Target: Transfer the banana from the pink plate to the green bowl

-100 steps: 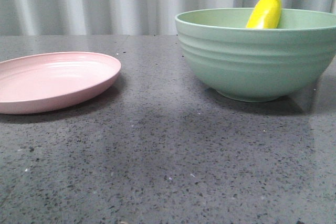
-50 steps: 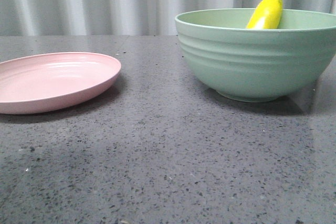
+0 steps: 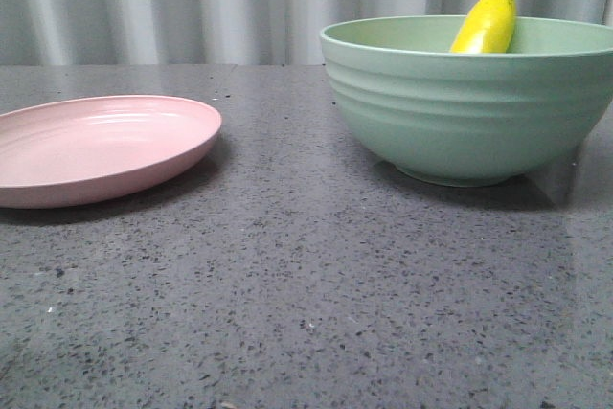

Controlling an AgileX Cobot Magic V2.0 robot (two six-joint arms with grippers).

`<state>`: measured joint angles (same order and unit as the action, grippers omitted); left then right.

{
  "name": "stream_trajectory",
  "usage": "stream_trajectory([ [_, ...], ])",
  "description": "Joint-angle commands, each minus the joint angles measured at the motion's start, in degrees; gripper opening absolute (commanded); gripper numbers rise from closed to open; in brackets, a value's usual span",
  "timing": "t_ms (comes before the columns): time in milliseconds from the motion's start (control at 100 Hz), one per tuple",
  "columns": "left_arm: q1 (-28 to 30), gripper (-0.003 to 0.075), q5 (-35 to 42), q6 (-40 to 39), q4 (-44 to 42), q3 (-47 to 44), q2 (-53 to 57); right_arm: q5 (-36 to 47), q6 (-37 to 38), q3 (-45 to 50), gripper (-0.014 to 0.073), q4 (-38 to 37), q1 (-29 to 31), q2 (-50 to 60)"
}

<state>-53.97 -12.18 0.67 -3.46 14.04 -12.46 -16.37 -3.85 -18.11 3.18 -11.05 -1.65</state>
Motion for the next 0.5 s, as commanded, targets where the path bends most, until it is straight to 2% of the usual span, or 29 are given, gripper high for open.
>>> stream_trajectory([
  [0,-0.15,-0.002,5.07,-0.67,0.79,1.29,-0.16,4.09,-0.62,-0.69,-0.0065,-0.34,-0.01,-0.35],
  [490,-0.15,-0.002,5.07,-0.67,0.79,1.29,-0.16,3.85,-0.62,-0.21,-0.0065,-0.34,-0.01,-0.35],
])
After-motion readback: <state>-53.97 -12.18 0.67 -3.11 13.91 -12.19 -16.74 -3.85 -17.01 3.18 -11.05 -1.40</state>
